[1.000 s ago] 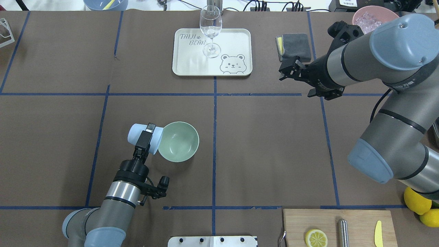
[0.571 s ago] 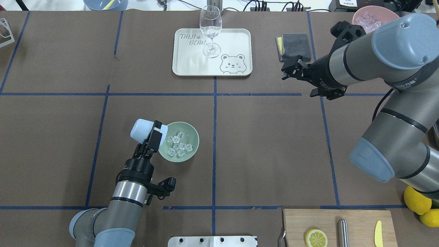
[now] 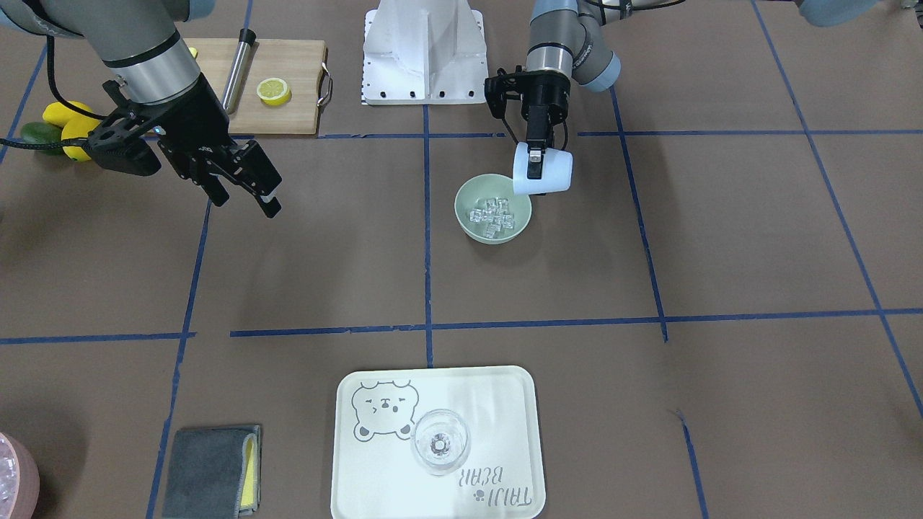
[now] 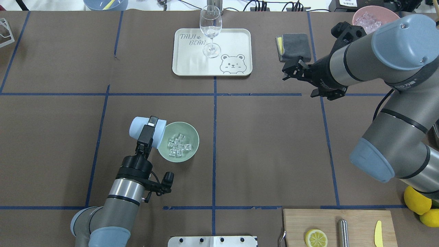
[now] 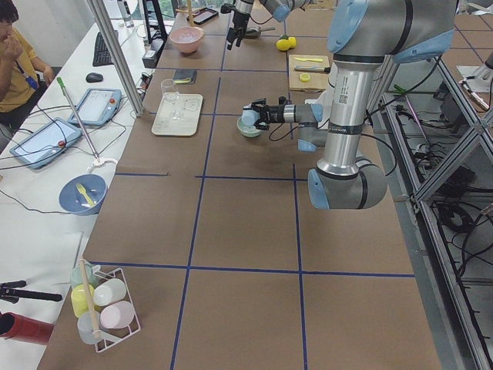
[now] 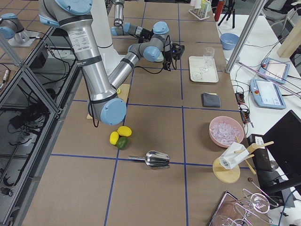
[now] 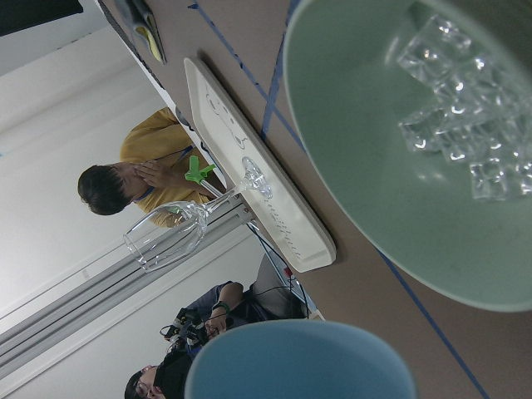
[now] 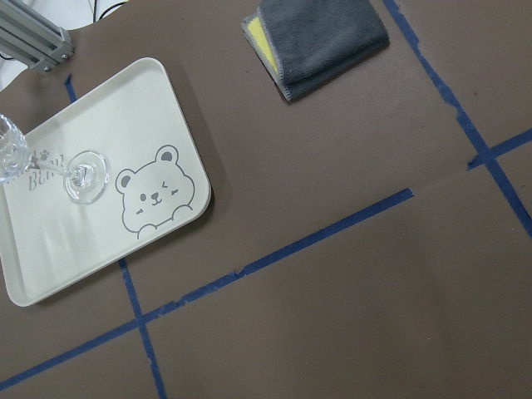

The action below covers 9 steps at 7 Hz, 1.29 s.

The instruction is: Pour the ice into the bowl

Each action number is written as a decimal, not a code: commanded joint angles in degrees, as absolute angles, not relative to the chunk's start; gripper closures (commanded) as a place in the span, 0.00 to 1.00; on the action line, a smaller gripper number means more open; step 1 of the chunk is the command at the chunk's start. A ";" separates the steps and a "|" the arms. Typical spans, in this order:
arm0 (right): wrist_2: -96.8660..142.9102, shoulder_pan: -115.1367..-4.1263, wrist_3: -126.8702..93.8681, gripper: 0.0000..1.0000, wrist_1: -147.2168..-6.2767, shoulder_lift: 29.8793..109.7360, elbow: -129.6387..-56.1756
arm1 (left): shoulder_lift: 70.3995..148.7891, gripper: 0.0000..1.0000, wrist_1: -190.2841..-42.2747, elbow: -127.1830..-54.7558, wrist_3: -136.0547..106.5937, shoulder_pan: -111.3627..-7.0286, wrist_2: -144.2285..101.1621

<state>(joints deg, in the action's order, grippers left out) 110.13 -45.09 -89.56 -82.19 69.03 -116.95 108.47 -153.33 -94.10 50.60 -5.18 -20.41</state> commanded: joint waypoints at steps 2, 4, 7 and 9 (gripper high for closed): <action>110.04 -45.00 -89.12 0.00 -82.18 68.91 -116.81 | 107.06 1.00 -153.63 -94.13 21.82 -5.36 -21.18; 110.04 -45.00 -88.95 0.00 -82.18 68.82 -116.81 | 104.08 1.00 -153.63 -94.13 8.89 -5.62 -23.97; 109.95 -45.00 -88.95 0.00 -82.18 68.82 -116.81 | 97.42 1.00 -153.46 -94.13 -21.17 -6.23 -28.89; 109.52 -45.00 -88.86 0.00 -82.18 68.82 -116.81 | 91.78 1.00 -152.84 -94.13 -24.95 -10.00 -29.27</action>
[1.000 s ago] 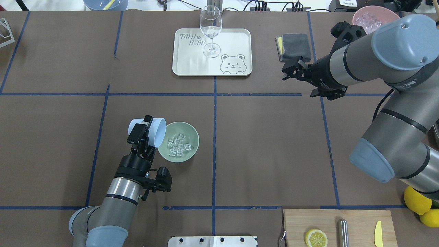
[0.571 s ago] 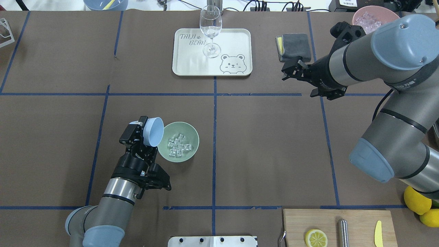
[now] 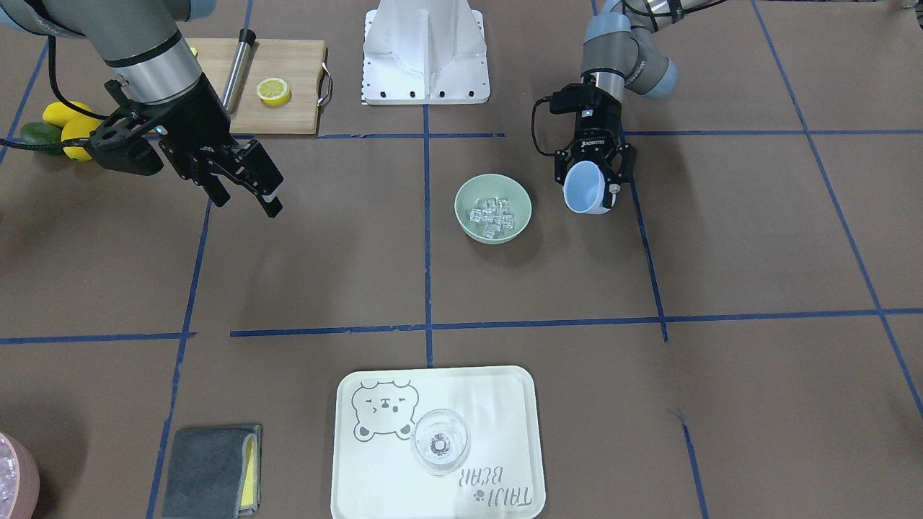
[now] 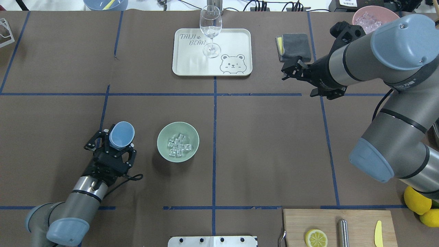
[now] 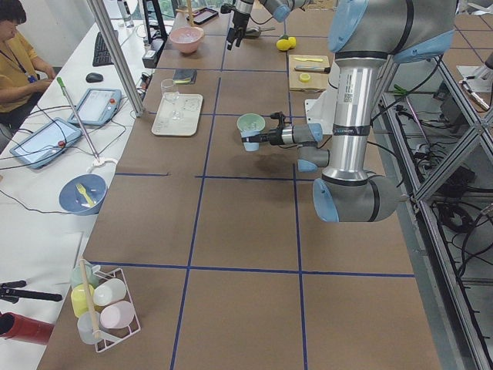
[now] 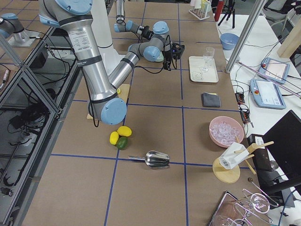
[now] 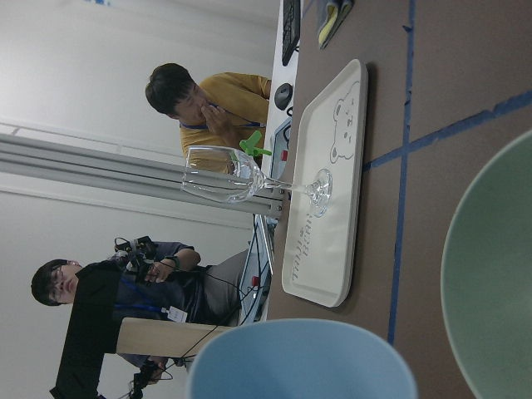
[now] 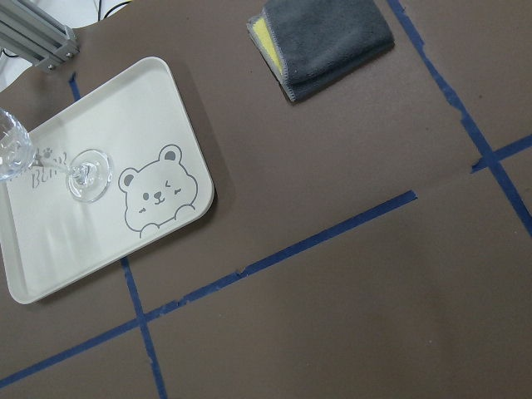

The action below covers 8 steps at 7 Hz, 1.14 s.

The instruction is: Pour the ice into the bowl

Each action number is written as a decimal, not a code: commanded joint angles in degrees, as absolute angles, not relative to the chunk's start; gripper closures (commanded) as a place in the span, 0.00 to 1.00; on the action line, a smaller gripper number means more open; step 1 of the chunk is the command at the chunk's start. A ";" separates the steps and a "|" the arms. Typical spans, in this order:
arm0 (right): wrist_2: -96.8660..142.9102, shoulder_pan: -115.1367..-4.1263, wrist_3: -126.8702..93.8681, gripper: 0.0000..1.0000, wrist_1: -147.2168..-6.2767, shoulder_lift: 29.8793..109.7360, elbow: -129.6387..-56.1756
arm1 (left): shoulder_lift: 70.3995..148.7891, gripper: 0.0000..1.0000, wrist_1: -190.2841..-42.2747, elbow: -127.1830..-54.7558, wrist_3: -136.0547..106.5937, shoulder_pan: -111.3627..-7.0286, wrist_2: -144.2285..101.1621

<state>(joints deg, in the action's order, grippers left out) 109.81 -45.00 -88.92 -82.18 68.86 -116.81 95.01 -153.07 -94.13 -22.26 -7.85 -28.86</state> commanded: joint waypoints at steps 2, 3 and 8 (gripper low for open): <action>109.43 -45.00 -88.77 0.00 -82.09 68.64 -116.81 | 85.99 1.00 -153.02 -94.13 -41.49 -13.33 -34.32; 109.42 -45.00 -88.77 0.00 -82.09 68.56 -117.07 | 82.65 1.00 -153.10 -94.39 -43.75 -14.14 -34.36; 109.42 -45.00 -88.86 0.00 -82.09 68.47 -117.42 | 78.84 1.00 -153.28 -91.50 -79.96 -16.44 -31.67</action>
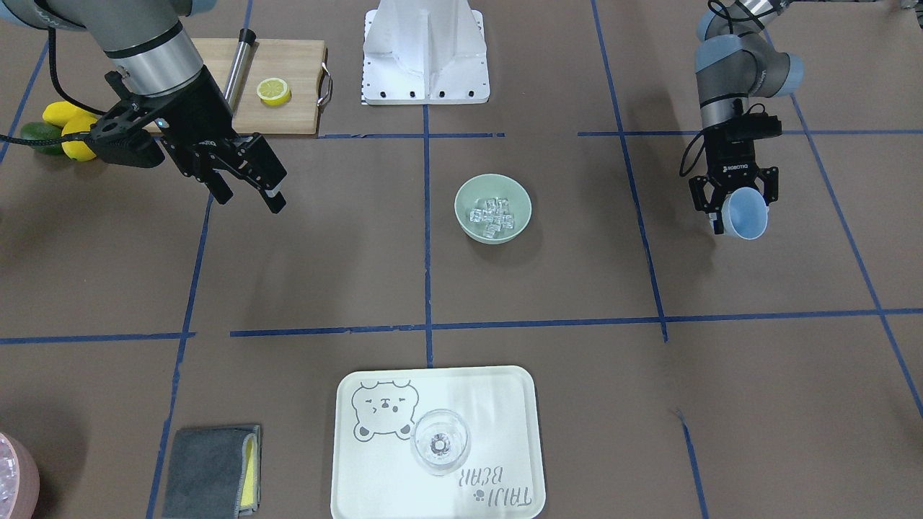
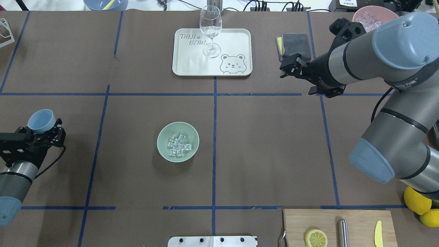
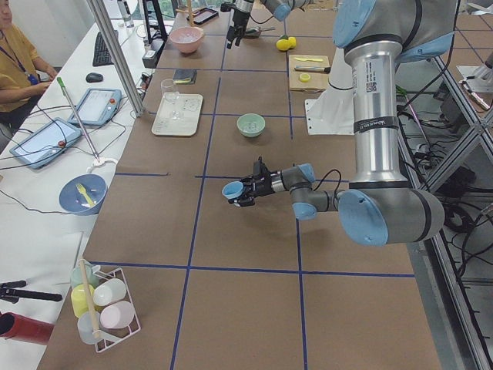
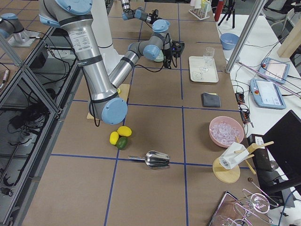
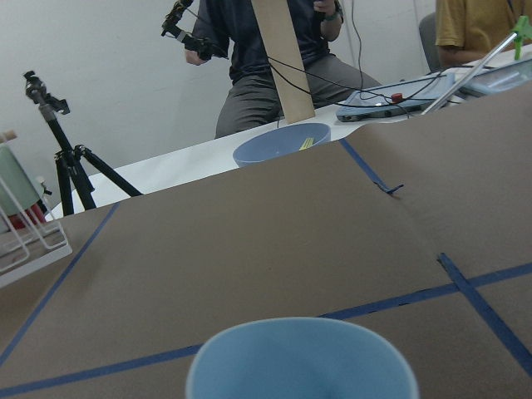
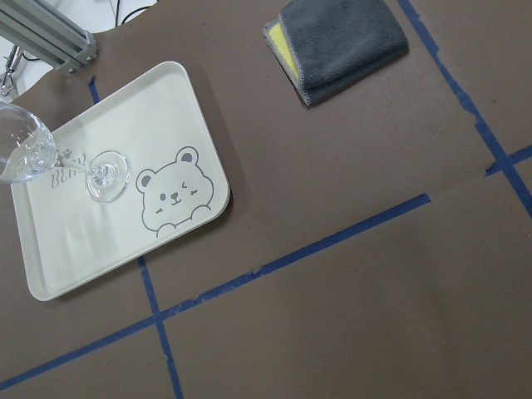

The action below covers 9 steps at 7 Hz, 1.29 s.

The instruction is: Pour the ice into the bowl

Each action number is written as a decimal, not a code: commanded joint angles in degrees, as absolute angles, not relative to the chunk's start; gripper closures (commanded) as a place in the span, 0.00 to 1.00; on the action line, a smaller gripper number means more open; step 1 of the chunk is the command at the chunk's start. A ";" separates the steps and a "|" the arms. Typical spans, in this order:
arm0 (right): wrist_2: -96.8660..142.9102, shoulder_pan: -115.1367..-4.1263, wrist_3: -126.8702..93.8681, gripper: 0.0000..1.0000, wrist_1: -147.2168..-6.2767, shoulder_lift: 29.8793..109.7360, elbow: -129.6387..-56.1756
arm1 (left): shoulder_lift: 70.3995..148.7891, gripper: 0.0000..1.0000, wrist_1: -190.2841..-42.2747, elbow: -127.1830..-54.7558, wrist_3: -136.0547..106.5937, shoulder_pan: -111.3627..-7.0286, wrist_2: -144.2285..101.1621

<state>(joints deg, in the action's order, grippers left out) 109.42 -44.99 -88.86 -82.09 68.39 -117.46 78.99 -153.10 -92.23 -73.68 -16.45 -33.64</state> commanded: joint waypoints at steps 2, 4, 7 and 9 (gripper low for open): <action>109.34 -45.00 -88.86 0.00 -82.09 68.47 -117.60 | 78.84 1.00 -153.63 -86.95 -83.93 -16.35 -26.05; 109.34 -45.00 -88.86 0.00 -82.18 68.64 -117.86 | 78.93 1.00 -153.46 -85.17 -87.10 -15.82 -23.64; 109.34 -45.00 -88.86 0.00 -82.18 68.55 -118.04 | 79.01 1.00 -152.93 -83.24 -87.36 -13.81 -23.64; 109.34 -44.91 -88.95 0.00 -82.18 68.47 -118.04 | 79.01 1.00 -152.93 -83.15 -87.36 -13.28 -23.64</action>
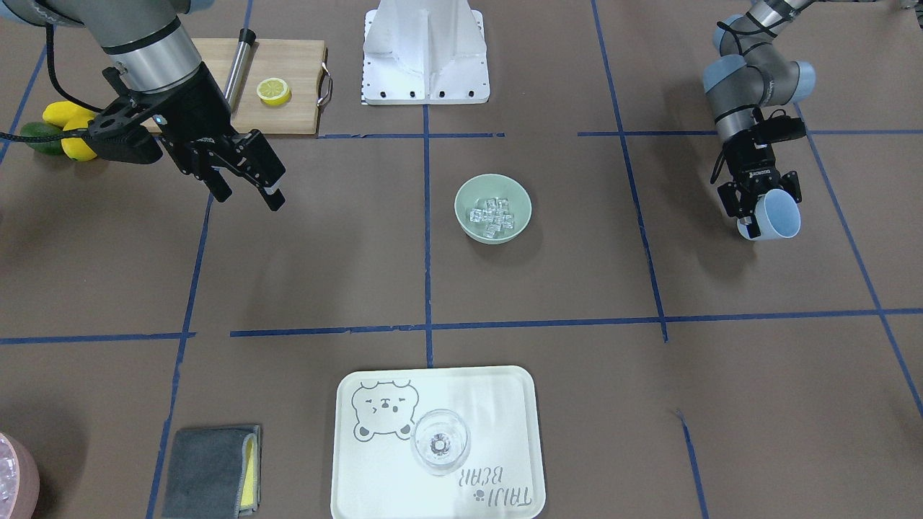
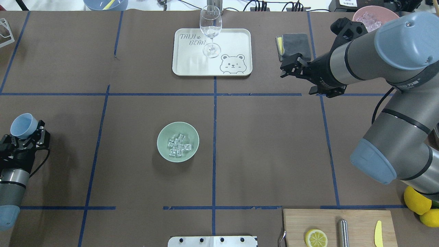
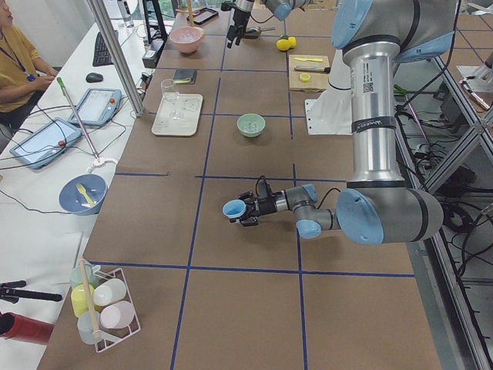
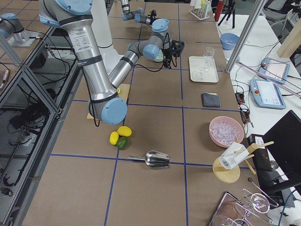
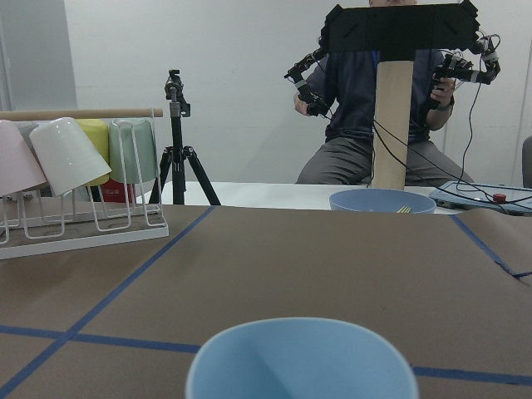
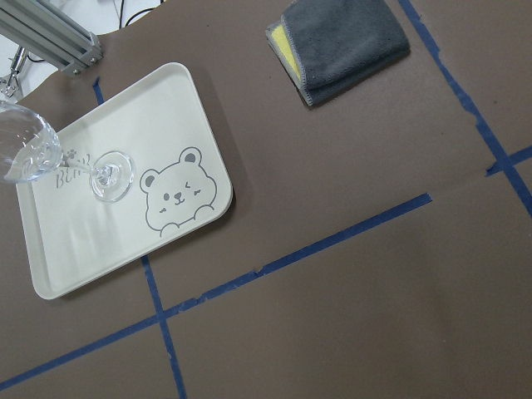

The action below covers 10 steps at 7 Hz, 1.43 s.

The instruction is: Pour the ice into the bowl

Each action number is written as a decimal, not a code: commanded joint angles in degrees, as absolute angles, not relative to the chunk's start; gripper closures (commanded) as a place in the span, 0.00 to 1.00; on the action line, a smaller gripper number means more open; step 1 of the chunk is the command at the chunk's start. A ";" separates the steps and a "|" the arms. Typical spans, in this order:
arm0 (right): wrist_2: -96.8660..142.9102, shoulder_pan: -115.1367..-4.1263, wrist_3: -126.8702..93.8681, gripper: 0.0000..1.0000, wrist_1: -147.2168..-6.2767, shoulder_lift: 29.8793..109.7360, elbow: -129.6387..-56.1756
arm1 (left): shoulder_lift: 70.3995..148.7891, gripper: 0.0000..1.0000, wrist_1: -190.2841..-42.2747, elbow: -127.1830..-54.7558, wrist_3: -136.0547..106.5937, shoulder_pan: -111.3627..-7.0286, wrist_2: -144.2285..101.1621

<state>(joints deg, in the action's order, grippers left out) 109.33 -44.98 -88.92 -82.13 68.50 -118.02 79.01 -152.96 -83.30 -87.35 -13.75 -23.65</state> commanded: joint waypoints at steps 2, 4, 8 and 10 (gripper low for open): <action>109.34 -45.00 -89.38 0.00 -82.18 68.38 -118.21 | 79.01 0.69 -153.02 -83.23 -87.36 -12.92 -23.64; 109.42 -45.00 -89.56 0.00 -82.18 68.38 -118.56 | 79.01 0.15 -153.02 -83.32 -87.28 -12.83 -23.64; 109.42 -44.91 -89.65 0.00 -82.18 68.29 -119.00 | 75.62 0.00 -153.90 -85.85 -83.50 -12.66 -33.89; 109.42 -44.82 -89.65 0.00 -82.18 68.20 -119.09 | 71.37 0.00 -153.98 -91.40 -81.49 -12.31 -38.66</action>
<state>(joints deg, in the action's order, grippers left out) 109.42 -44.87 -89.64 -82.18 68.25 -119.05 73.33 -153.89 -89.14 -82.75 -12.50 -36.08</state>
